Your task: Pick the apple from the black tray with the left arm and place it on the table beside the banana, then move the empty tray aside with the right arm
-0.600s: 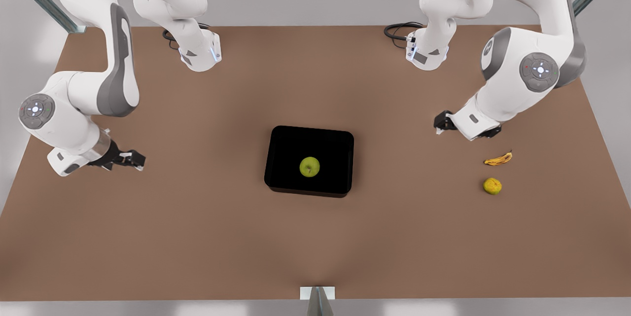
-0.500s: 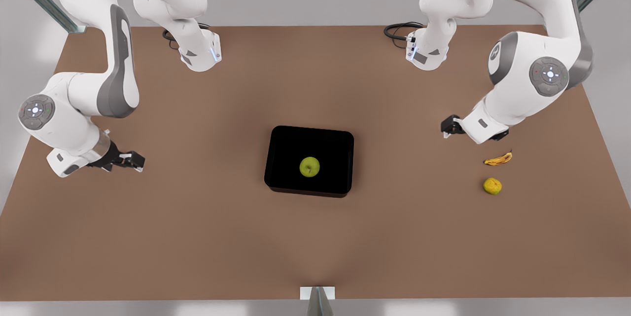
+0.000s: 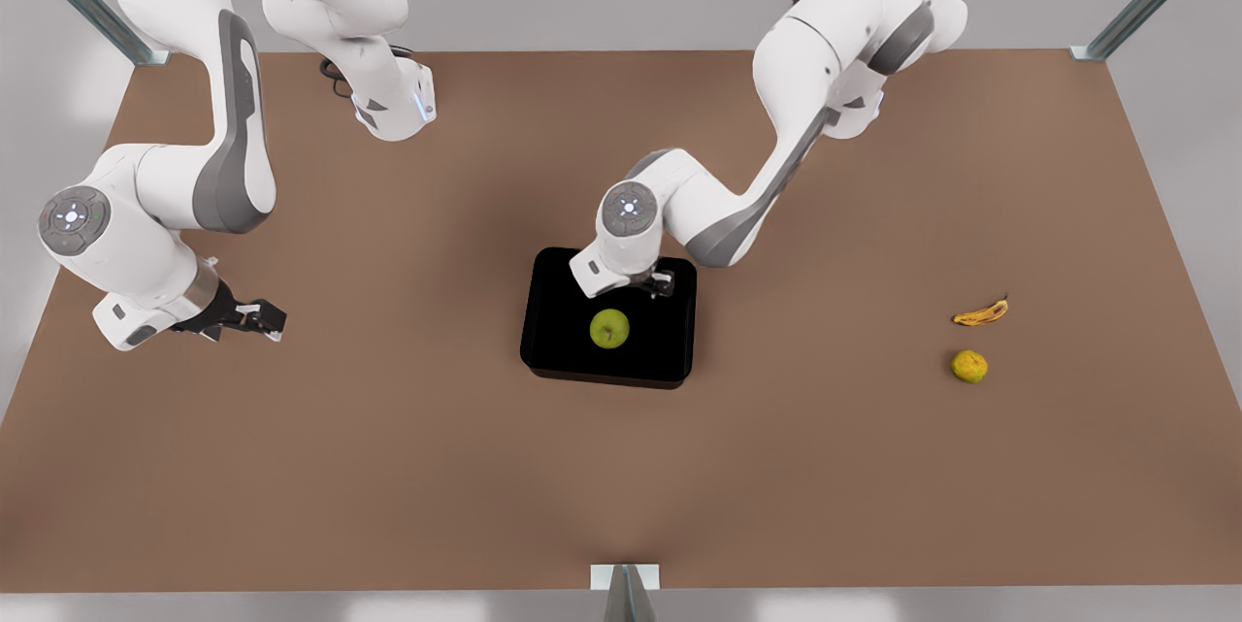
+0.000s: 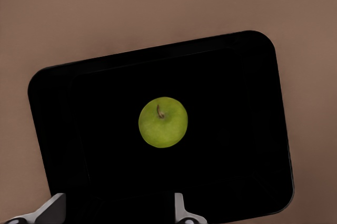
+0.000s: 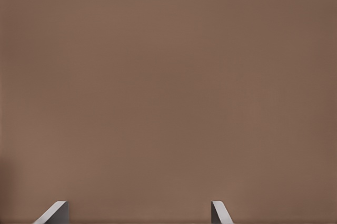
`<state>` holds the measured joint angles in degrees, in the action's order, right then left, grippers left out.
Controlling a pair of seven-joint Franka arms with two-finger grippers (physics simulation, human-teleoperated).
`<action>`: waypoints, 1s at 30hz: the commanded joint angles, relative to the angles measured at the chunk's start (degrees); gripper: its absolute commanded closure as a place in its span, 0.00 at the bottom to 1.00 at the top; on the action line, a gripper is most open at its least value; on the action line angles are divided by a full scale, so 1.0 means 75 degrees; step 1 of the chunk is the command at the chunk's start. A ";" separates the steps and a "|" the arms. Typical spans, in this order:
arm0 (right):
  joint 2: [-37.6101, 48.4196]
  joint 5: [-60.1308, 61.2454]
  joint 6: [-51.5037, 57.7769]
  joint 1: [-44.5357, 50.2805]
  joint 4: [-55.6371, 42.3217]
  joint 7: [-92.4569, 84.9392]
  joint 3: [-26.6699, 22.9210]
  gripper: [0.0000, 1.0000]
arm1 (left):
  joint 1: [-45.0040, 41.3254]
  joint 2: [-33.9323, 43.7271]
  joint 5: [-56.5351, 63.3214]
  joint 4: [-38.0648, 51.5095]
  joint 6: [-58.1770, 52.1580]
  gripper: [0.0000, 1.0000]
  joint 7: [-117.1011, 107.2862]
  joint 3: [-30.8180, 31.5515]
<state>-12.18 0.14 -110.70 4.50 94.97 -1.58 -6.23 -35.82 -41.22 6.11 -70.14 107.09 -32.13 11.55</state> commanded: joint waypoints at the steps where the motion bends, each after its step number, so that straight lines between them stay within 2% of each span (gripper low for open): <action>1: 0.0007 0.0004 -0.0005 -0.0002 -0.0006 -0.0036 -0.0002 0.00 | -0.0017 -0.0210 0.0346 -0.0034 0.1167 0.00 -0.4798 -0.0004; 8: 0.0007 0.0004 -0.0005 -0.0002 -0.0006 -0.0036 -0.0002 0.00 | -0.0146 -0.0796 0.0393 -0.0034 0.2022 0.00 -0.5032 -0.0016; 13: -0.0016 0.0004 -0.0005 0.0033 0.0005 -0.0036 0.0010 0.00 | -0.0322 -0.1089 0.1435 -0.0152 0.2081 0.00 -0.4927 -0.0004; 16: -0.0098 0.0004 -0.0005 0.0033 -0.0006 -0.0036 0.0021 0.00 | -0.0322 -0.1300 0.1412 -0.0152 0.2550 0.00 -0.4974 -0.0016; 30: -0.0098 0.0004 -0.0005 0.0033 -0.0006 -0.0036 0.0021 0.00 | -0.0322 -0.1699 0.1682 -0.0210 0.2878 0.00 -0.4974 -0.0016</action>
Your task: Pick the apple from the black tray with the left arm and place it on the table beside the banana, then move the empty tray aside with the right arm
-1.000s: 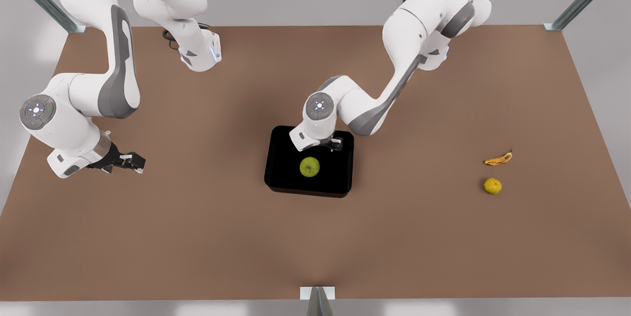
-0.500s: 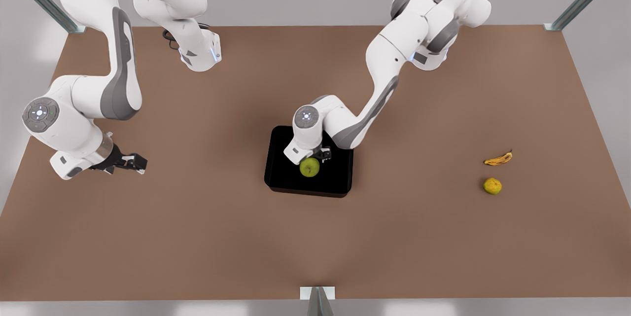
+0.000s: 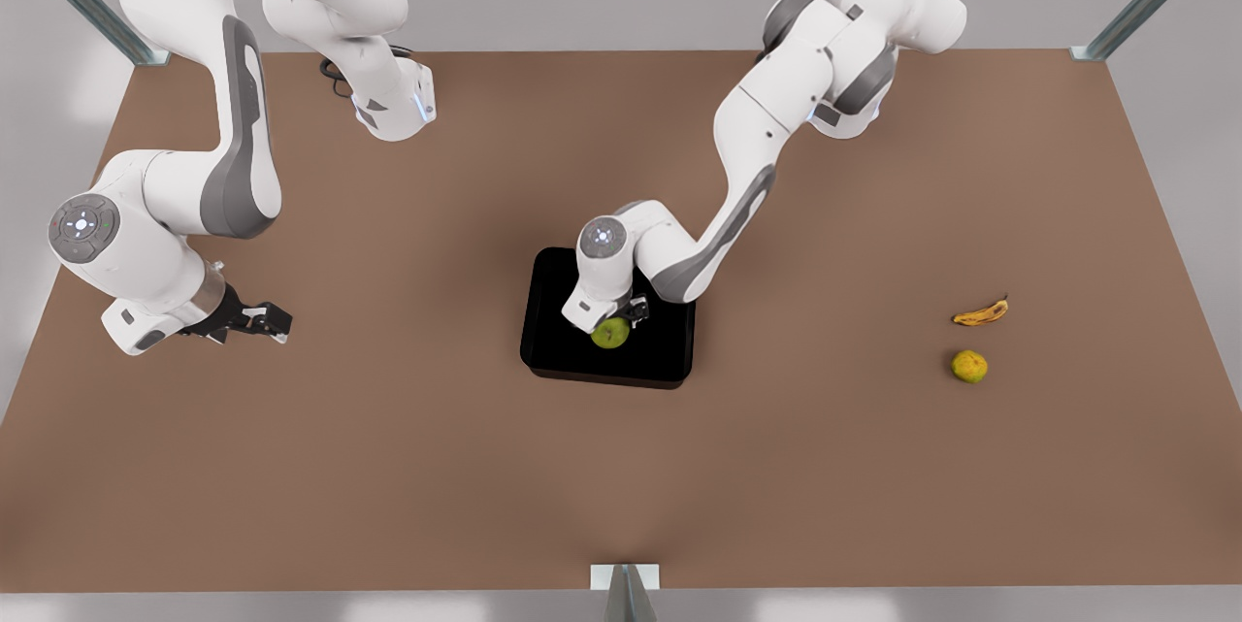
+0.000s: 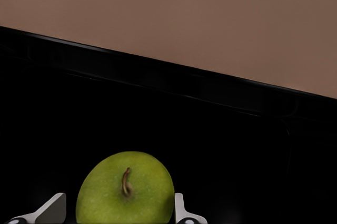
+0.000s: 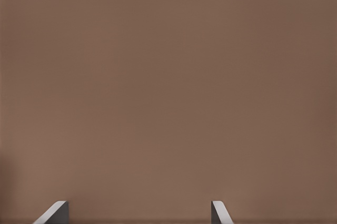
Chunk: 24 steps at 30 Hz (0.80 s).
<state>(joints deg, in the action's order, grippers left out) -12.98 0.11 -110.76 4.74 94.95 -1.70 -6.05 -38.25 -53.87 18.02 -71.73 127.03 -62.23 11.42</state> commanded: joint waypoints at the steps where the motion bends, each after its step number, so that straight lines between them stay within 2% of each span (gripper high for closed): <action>1: 0.0008 0.0009 0.0003 0.0001 -0.0004 -0.0019 -0.0002 0.00 | 0.0003 -0.0082 0.0117 0.0002 0.0230 0.00 -0.0960 0.0001; 9: 0.0008 0.0009 0.0003 0.0001 -0.0004 -0.0019 -0.0002 0.00 | -0.0056 -0.0293 0.0351 0.0014 0.0300 0.00 -0.1019 0.0001; 10: -0.0004 -0.0003 0.0003 -0.0010 -0.0004 -0.0019 -0.0002 0.00 | -0.0056 -0.0282 0.0340 0.0014 0.0277 0.17 -0.1031 0.0001; 12: 0.0008 -0.0003 0.0003 -0.0010 -0.0004 -0.0019 -0.0002 0.00 | -0.0079 -0.0235 0.0351 0.0014 0.0207 0.18 -0.1031 0.0001; 14: 0.0008 0.0009 0.0003 -0.0010 -0.0004 -0.0019 -0.0002 0.00 | -0.0103 -0.0013 0.0269 0.0107 -0.0600 0.18 -0.1007 0.0013; 16: 0.0008 -0.0003 0.0003 -0.0010 -0.0004 -0.0019 -0.0002 0.00 | 0.0084 0.0690 0.0234 0.0166 -0.2123 0.18 -0.0937 0.0387; 18: 0.0008 -0.0003 0.0003 0.0001 -0.0027 -0.0007 0.0022 0.00 | 0.1080 0.1452 0.0105 0.0166 -0.3367 0.18 0.0035 0.0985; 20: -0.0004 0.0033 0.0003 0.0130 -0.0180 0.0039 0.0080 0.00 | 0.1971 0.1769 -0.0047 0.0154 -0.3883 0.18 0.1546 0.0974; 22: 0.0008 -0.0003 0.0424 0.1266 -0.0601 0.1550 0.0115 0.00 | 0.3072 0.1804 -0.0036 0.0014 -0.3860 0.18 0.3186 0.0962; 23: -0.0027 -0.0002 0.0741 0.1876 -0.0882 0.2499 0.0115 0.00 | 0.3693 0.2003 -0.0047 -0.0430 -0.3580 0.18 0.4125 0.0974; 24: -0.0250 -0.0003 0.0858 0.2543 -0.1164 0.3343 0.0115 0.00 | 0.4162 0.2273 -0.0047 -0.1426 -0.2549 0.18 0.4687 0.0974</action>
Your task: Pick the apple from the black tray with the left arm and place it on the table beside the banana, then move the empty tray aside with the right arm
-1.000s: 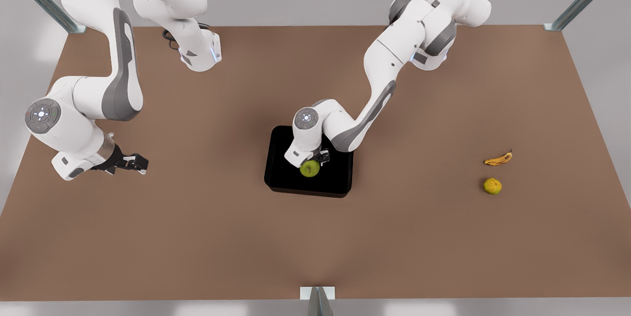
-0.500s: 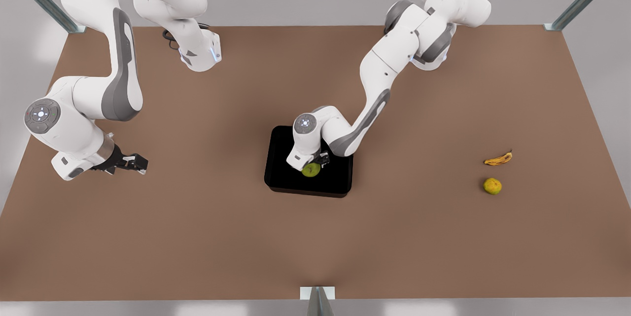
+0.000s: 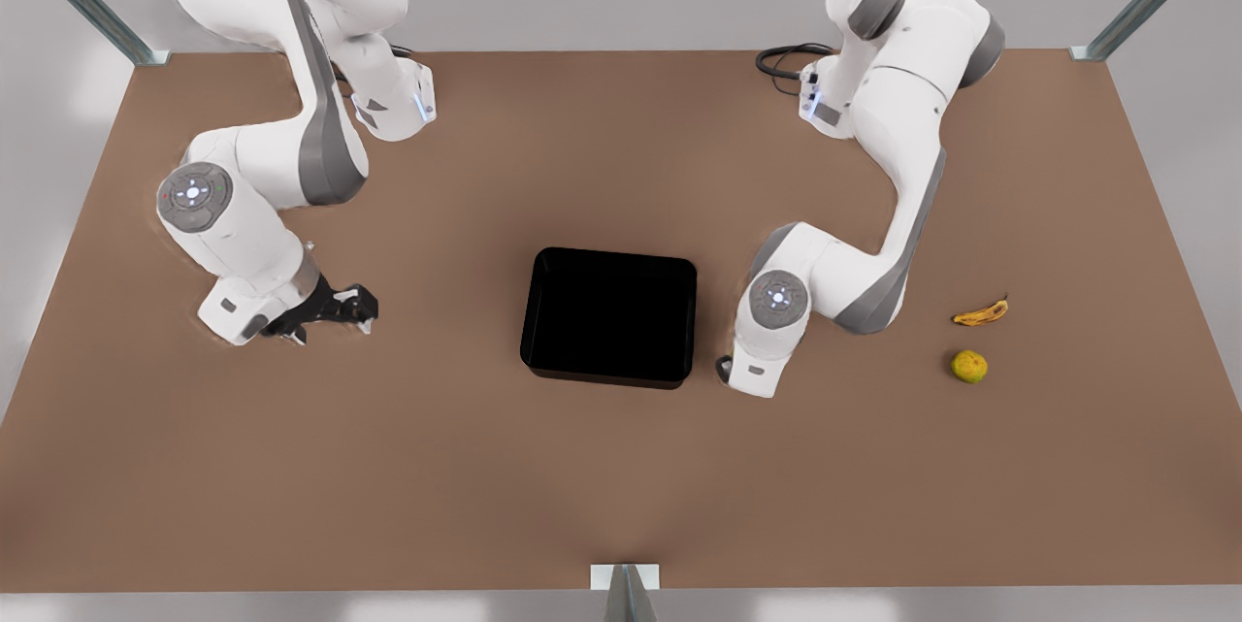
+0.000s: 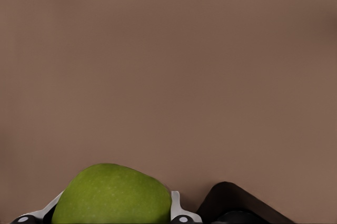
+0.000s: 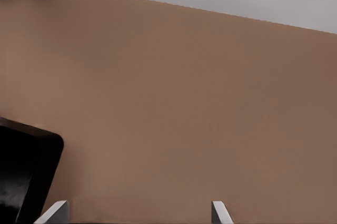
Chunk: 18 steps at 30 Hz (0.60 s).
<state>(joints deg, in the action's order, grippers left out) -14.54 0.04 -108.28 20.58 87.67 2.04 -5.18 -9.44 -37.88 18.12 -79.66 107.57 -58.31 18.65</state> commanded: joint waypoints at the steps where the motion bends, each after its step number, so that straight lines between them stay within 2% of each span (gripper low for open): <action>1: -0.0253 -0.0017 0.0504 0.0982 -0.0299 0.3770 0.0011 0.00 | 0.0696 0.0211 -0.0061 -0.0828 0.0564 0.18 0.4727 0.0009; 4: -0.0429 0.0076 0.0480 0.1697 -0.0428 0.3900 -0.0001 0.00 | 0.1445 0.0223 -0.0049 -0.1542 0.1431 0.18 0.5852 -0.0003; 8: -0.0839 0.1014 0.0364 0.2143 -0.0125 0.5903 0.0011 0.04 | 0.1961 0.0153 0.0033 -0.1824 0.1946 0.18 0.6449 -0.0026; 10: -0.0300 0.1342 -0.2307 0.2237 0.1903 0.5986 0.0081 0.00 | 0.2430 0.0001 0.0044 -0.1894 0.2251 0.18 0.6955 -0.0026; 11: -0.0277 0.1342 -0.2929 0.2330 0.2326 0.6021 0.0093 0.00 | 0.2419 -0.0094 0.0056 -0.1906 0.2356 0.13 0.6955 -0.0026; 12: -0.0218 0.1342 -0.3223 0.2330 0.2712 0.6162 0.0081 0.00 | 0.2419 -0.0094 0.0068 -0.1929 0.2404 0.00 0.6943 -0.0026; 17: -0.0663 0.1342 -0.4148 0.2295 0.3299 0.6162 0.0046 0.00 | 0.2419 0.0070 0.0138 -0.1883 0.2263 0.00 0.6826 -0.0026; 18: -0.0757 0.1342 -0.4207 0.2295 0.3299 0.6162 0.0058 0.00 | 0.2419 0.0784 0.0103 -0.1684 0.1223 0.00 0.6814 0.0009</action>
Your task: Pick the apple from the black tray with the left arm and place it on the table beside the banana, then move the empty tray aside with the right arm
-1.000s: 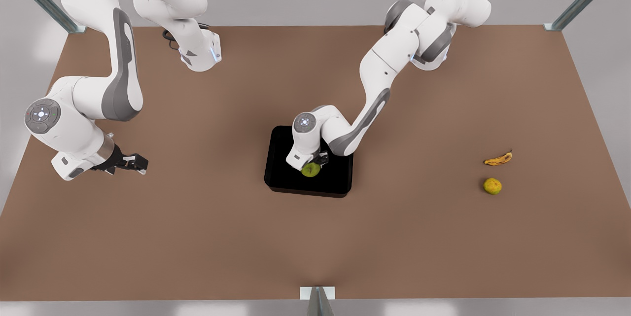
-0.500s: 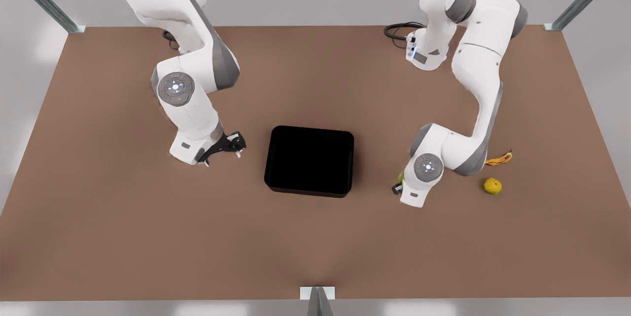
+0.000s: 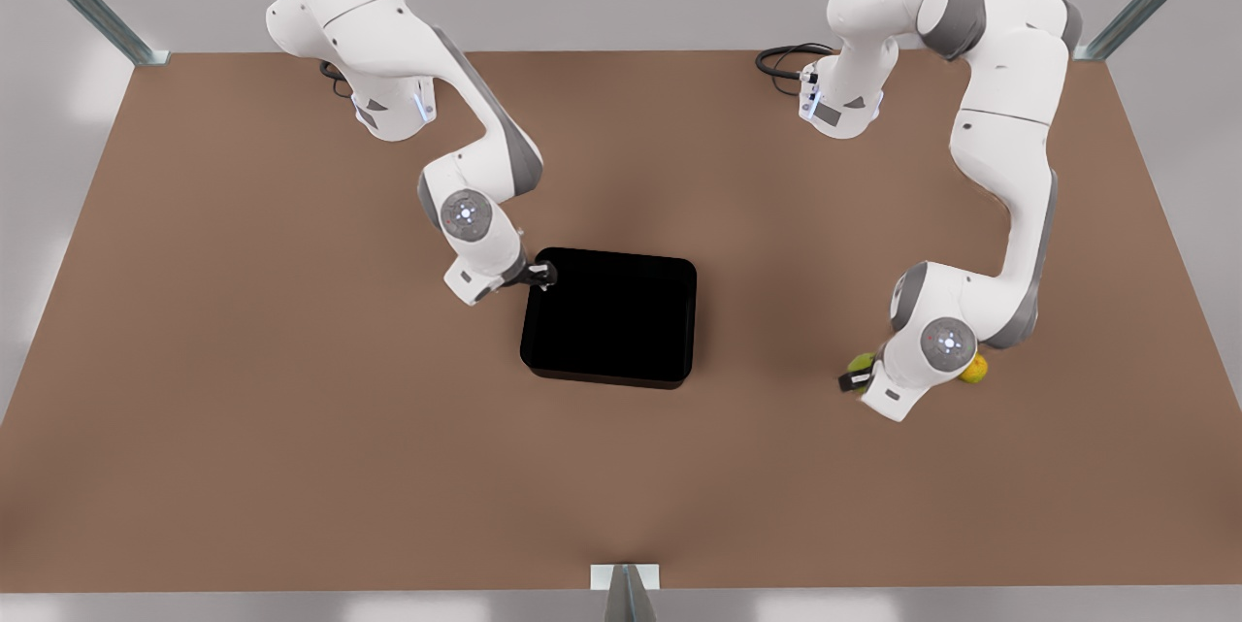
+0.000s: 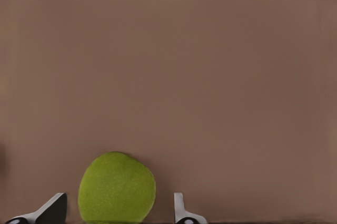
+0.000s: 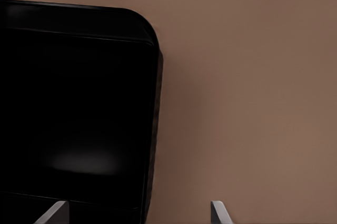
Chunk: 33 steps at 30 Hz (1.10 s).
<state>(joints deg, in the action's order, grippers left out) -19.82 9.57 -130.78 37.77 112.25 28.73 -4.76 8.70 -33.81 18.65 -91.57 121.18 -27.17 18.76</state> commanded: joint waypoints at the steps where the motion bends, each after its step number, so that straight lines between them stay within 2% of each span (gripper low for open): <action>1: -0.0170 0.0072 -0.1300 0.0002 0.0021 0.2603 0.0002 0.00 | 0.0000 0.0558 -0.0398 0.1268 -0.2869 0.00 0.2696 0.0240; 2: -0.0275 0.0072 -0.1371 0.0002 0.0021 0.2615 0.0002 0.00 | 0.0024 0.0640 -0.0705 0.2843 -0.5348 0.00 0.3232 0.0358; 3: -0.0334 0.0072 -0.1371 0.0002 0.0056 0.2615 0.0014 0.00 | 0.0548 0.1318 -0.1066 0.2800 -0.5331 0.00 0.4019 0.0358; 4: -0.0393 0.0060 -0.1477 0.0014 0.0196 0.2603 0.0026 0.00 | 0.0926 0.3391 -0.1572 -0.0313 -0.2544 0.00 0.3613 0.0230; 5: -0.0416 0.0060 -0.1641 0.0002 0.0337 0.2603 0.0084 0.00 | 0.0903 0.3301 -0.1491 -0.0202 -0.2586 0.00 0.2966 0.0183; 7: -0.0639 0.0060 -0.1653 -0.0009 0.0361 0.2545 0.0143 0.00 | 0.0915 0.2540 -0.1514 0.1028 -0.3254 0.00 0.2919 0.0124; 10: -0.0897 0.0060 -0.1653 -0.0009 0.0373 0.2509 0.0295 0.00 | 0.0905 0.2363 -0.1584 0.1287 -0.3559 0.00 0.3691 -0.0367; 11: -0.0908 0.0060 -0.1653 -0.0021 0.0384 0.2509 0.0330 0.00 | -0.0502 0.2795 -0.2378 0.0552 -0.3490 0.00 0.3927 -0.2148; 12: -0.0909 0.0060 -0.1641 -0.0033 0.0373 0.2521 0.0330 0.00 | -0.0445 0.3428 -0.2744 -0.0387 -0.2845 0.00 0.4008 -0.2220; 13: -0.0908 0.0060 -0.1641 -0.0044 0.0373 0.2509 0.0330 0.00 | -0.0468 0.3138 -0.2733 0.0265 -0.2903 0.00 0.4032 -0.2185; 17: -0.0850 0.0060 -0.1641 -0.0419 0.0373 0.2017 0.0354 0.04 | -0.0585 0.2972 -0.2756 0.0513 -0.2704 0.00 0.3939 -0.1892; 19: -0.0862 0.0060 -0.1641 -0.0431 0.0373 0.1900 0.0354 0.15 | -0.0585 0.2996 -0.2791 0.0525 -0.2763 0.00 0.3939 -0.1892; 21: -0.0908 0.0060 -0.1641 -0.0420 0.0373 0.1888 0.0436 0.21 | -0.0597 0.3019 -0.2803 0.0561 -0.2786 0.00 0.3939 -0.1880; 24: -0.1084 0.0060 -0.1653 -0.0419 0.0384 0.1888 0.0623 0.24 | -0.0621 0.3043 -0.2791 0.0572 -0.2786 0.00 0.3974 -0.1856; 26: -0.1143 0.0060 -0.1653 -0.0419 0.0373 0.1877 0.0659 0.29 | -0.0702 0.3031 -0.2791 0.0572 -0.2739 0.00 0.3974 -0.1856; 29: -0.1131 0.0060 -0.1641 -0.0431 0.0384 0.1631 0.0670 0.49 | -0.0703 0.3007 -0.2826 0.0561 -0.2774 0.00 0.3974 -0.1857; 32: -0.1096 0.0060 -0.1653 -0.0548 0.0455 0.1467 0.0670 0.53 | -0.0820 0.3019 -0.2791 0.0572 -0.2763 0.00 0.3962 -0.1739; 33: -0.1096 0.0060 -0.1653 -0.0548 0.0502 0.1256 0.0682 0.61 | -0.0820 0.3019 -0.2779 0.0572 -0.2751 0.00 0.3974 -0.1739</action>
<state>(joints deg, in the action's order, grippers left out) -28.12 10.01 -143.08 33.78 115.89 40.90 0.31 2.51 -11.23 -2.38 -87.31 100.46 -2.75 5.57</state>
